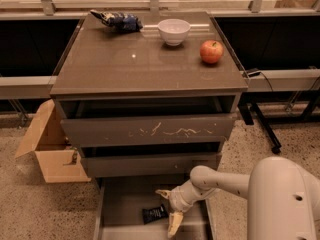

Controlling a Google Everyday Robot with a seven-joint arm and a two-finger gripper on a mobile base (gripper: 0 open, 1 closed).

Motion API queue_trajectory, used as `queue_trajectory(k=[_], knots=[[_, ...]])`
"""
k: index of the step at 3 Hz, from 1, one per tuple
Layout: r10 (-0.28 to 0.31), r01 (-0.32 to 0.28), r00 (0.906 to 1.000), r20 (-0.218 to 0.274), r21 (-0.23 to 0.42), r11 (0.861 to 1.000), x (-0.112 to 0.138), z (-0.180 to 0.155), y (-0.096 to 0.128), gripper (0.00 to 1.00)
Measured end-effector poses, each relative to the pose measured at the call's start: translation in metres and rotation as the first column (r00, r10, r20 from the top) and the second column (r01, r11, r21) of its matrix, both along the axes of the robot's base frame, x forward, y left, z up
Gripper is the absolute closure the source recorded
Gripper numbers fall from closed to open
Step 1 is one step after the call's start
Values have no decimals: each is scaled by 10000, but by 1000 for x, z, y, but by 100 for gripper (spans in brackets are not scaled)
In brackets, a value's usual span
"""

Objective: Pick rxbar blueberry from bottom drawer and place on counter

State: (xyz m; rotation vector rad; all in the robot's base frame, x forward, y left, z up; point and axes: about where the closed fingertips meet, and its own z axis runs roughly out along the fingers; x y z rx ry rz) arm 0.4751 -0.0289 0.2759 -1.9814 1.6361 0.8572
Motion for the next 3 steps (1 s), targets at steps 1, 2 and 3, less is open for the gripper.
queue_trajectory(k=[1,2,3], knots=[[204,-207,9998,71,350,9992,20,-50,21,0],[148,-151,9998,106,350,9993,22,-61,23,0],[64,-91,9991,411,659,9978,31,-84,28,0]])
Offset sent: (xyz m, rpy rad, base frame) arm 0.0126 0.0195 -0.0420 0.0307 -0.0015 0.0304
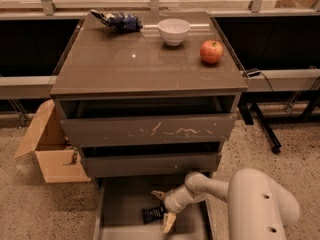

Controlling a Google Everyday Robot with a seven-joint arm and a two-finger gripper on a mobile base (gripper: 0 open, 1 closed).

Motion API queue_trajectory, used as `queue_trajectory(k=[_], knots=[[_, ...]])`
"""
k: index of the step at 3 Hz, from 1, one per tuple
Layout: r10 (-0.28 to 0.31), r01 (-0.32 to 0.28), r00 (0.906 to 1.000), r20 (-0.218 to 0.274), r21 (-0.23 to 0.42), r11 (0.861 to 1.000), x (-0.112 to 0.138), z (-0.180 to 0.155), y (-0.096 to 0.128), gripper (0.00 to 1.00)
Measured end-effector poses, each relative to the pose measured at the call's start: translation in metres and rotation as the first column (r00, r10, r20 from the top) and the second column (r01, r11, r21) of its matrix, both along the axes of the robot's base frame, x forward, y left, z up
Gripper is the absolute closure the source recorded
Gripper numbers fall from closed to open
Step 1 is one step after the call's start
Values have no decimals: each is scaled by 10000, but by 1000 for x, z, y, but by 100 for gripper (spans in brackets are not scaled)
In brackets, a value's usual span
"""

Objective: Pick rxbar blueberry from bottom drawer and place on counter

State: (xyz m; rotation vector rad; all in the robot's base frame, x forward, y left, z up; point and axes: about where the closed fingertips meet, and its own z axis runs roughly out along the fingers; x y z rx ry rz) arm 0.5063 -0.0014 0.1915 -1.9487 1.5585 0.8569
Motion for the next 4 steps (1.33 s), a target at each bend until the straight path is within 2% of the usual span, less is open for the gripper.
queue_trajectory(k=[1,3,4], knots=[[-160,151,9994,302,297,9994,11,-23,7,0],[-431,421,9990,137,679,9968,30,-67,16,0],[-544,551,9985,-107,766,9955,34,-80,14,19]])
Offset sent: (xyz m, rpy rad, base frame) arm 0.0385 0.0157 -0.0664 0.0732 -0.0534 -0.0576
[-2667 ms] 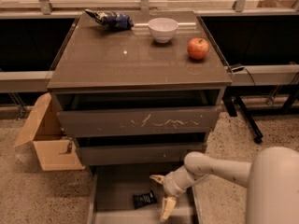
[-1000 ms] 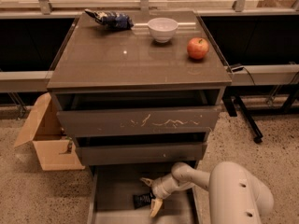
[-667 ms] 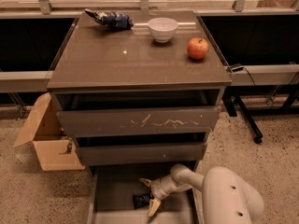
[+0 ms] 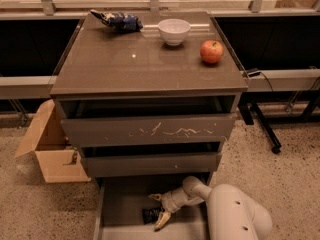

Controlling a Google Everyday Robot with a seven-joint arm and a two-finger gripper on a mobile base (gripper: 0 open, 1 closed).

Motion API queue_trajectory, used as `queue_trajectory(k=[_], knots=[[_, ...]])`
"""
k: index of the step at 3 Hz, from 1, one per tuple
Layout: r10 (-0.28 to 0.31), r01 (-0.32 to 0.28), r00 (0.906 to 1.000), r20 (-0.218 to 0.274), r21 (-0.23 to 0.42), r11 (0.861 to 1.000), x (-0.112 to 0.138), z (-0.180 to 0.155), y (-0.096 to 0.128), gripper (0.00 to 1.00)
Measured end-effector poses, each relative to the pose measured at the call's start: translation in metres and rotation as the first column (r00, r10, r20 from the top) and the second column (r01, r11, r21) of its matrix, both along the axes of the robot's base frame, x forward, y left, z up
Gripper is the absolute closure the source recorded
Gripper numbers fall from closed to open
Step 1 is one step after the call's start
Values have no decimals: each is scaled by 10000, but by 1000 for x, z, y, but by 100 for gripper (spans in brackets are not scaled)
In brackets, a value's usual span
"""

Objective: Pick rxbar blueberry from bottom drawer and place on counter

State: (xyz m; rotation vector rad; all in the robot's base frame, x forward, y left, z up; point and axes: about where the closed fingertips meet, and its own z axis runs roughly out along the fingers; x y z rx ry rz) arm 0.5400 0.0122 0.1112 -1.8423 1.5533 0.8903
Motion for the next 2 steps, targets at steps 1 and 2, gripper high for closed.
queue_trajectory(k=[1,2], knots=[[-49,51,9996,-267,90,9999,1,-11,-2,50],[-45,48,9996,-284,98,9999,1,-8,-2,73]])
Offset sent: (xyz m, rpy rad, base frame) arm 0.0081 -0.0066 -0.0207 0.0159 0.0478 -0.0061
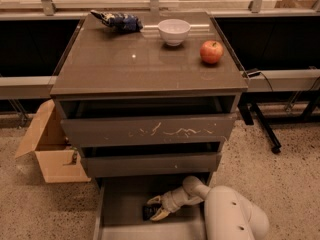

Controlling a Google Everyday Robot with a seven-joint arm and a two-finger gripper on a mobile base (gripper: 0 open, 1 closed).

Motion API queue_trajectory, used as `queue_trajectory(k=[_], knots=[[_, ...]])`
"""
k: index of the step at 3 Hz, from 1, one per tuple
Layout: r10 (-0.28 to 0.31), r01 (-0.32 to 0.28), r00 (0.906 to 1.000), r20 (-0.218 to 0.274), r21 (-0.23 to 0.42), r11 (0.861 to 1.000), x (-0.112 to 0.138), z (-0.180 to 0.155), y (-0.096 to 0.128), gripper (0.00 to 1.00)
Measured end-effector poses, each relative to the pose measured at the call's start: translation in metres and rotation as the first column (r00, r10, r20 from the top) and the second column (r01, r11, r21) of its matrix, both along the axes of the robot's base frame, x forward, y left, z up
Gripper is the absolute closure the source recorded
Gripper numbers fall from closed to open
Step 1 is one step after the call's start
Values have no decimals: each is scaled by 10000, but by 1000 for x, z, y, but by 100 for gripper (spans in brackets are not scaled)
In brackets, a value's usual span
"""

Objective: Pick rxbar blueberry from bottom drawer and place on counter

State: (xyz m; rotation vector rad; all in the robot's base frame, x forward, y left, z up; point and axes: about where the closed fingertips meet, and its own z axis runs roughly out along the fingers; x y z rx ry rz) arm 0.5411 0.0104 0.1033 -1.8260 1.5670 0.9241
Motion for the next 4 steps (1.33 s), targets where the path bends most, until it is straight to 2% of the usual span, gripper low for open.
queue_trajectory(k=[1,2,3,4], knots=[[91,-90,9997,215,-36,10000,1,7,1,96],[197,-195,9957,904,-27,9998,6,32,0,100],[590,-623,9813,1831,124,9980,-2,76,4,100],[1146,-1271,9649,2365,382,9912,-24,115,12,100]])
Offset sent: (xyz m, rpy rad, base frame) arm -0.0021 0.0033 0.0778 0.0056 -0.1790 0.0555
